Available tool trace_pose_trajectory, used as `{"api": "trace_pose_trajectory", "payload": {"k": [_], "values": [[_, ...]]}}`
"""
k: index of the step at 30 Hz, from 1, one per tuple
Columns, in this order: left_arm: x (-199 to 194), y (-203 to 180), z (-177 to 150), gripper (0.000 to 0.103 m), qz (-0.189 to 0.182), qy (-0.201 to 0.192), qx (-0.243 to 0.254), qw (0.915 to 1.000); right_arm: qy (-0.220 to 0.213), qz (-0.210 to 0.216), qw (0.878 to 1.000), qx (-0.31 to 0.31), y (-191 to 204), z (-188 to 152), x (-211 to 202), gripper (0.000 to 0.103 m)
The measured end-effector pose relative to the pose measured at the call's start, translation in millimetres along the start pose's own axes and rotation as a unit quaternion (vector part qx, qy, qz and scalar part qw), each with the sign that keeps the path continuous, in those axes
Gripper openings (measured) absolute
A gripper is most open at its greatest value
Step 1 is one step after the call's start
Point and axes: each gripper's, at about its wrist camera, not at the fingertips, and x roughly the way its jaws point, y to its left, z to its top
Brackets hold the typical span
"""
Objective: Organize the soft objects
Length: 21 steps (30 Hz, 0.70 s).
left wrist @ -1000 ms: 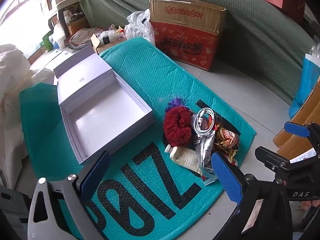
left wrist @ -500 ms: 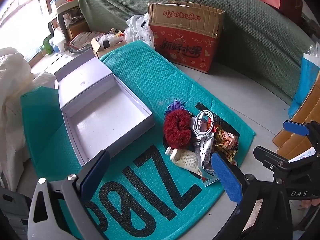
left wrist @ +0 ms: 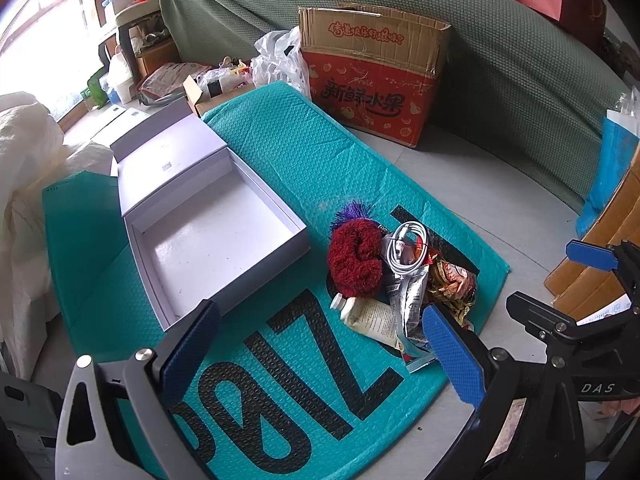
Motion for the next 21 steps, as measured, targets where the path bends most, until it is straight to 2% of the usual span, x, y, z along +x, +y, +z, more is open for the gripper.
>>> {"api": "trace_pose_trajectory", "payload": {"k": [21], "values": [[0.0,2.8,-2.8,0.103,-0.019,0.005,-0.019,0.9996,-0.008,-0.002,1.0,-0.005,0.3,-1.2,-3.9,0.103]]}}
